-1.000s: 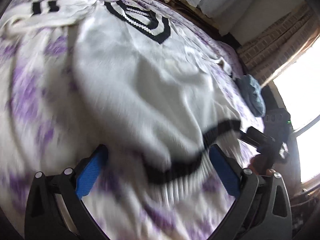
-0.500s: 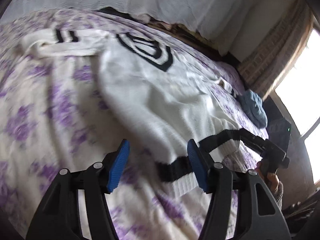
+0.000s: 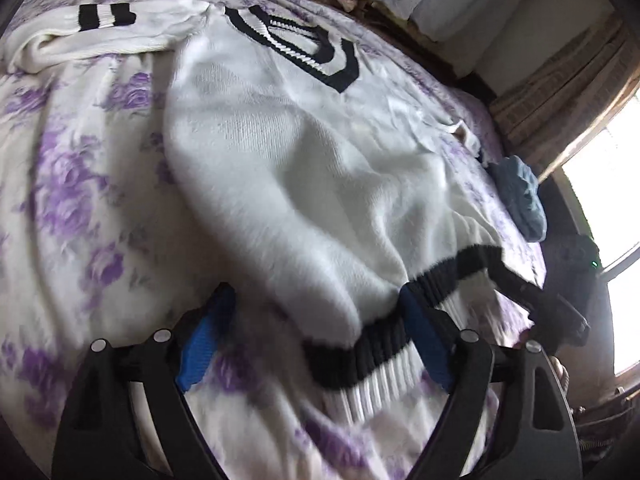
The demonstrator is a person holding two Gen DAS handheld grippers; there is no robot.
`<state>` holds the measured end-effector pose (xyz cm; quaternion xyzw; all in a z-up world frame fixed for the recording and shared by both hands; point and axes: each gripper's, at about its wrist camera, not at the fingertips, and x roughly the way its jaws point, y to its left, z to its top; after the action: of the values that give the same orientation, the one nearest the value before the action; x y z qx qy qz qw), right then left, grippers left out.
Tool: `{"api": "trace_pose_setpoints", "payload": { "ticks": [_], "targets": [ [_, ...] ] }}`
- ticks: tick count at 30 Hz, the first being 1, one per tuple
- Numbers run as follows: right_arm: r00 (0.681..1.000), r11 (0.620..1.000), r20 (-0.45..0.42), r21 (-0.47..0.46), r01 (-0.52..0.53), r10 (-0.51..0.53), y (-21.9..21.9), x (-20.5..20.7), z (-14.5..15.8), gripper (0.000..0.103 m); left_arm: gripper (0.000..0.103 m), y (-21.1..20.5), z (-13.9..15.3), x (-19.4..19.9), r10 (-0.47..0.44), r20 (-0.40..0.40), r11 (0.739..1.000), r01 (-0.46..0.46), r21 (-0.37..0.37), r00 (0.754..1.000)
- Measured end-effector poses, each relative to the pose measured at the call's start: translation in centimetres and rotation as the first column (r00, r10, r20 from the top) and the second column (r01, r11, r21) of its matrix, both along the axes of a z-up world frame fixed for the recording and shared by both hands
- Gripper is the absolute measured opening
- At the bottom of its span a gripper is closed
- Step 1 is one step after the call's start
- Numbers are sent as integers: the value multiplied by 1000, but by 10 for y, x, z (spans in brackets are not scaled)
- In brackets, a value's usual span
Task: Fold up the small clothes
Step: 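Lift the hem with both grippers and fold it toward the collar, then release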
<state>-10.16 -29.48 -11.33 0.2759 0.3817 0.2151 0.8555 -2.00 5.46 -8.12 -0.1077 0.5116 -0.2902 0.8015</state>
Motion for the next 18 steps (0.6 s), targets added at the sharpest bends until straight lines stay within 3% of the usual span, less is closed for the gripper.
{"api": "trace_pose_setpoints", "payload": {
  "ticks": [1,2,3,5,7,10,11,13,15,16,17,18],
  "targets": [
    [1000,1000,2,-3,4,-4,0,0,1,20,69,-2,1,2,5,6,1000,-5,0,1000],
    [1000,1000,7,-2,12,-12,-2,-2,3,17,55,-3,4,3,2,17,1000,-2,-3,1000],
    [1000,1000,21,13,18,-18,-5,-5,9,15,33,-4,9,3,-3,29,1000,3,0,1000],
    [998,998,60,59,19,-22,-14,-13,25,14,15,2,22,-3,12,68,1000,-11,-10,998],
    [996,998,83,61,24,-29,-22,-18,39,14,14,11,37,-12,17,105,999,-14,-33,994],
    [999,1000,37,-5,28,-28,-27,-21,37,14,14,25,50,-24,13,112,1000,-10,-28,994],
    [1000,999,-3,-30,24,-24,-27,-21,28,14,15,29,45,-26,-4,88,1000,6,-20,996],
    [994,996,-104,-87,14,-23,-27,-23,0,21,31,36,26,-28,0,27,1000,0,6,1000],
    [996,998,-91,-51,22,-27,-29,-31,-11,22,35,43,5,-29,14,-31,1000,-14,15,999],
    [996,999,-91,-36,18,-21,-31,-32,-9,28,36,46,2,-30,20,-32,1000,-20,-5,999],
    [996,1000,-83,-16,19,-21,-33,-32,-5,40,38,47,5,-29,19,-27,999,-20,-27,999],
    [997,1000,-68,-11,26,-27,-33,-31,-1,47,47,46,9,-29,13,-20,999,-14,-52,1000]
  ]
}}
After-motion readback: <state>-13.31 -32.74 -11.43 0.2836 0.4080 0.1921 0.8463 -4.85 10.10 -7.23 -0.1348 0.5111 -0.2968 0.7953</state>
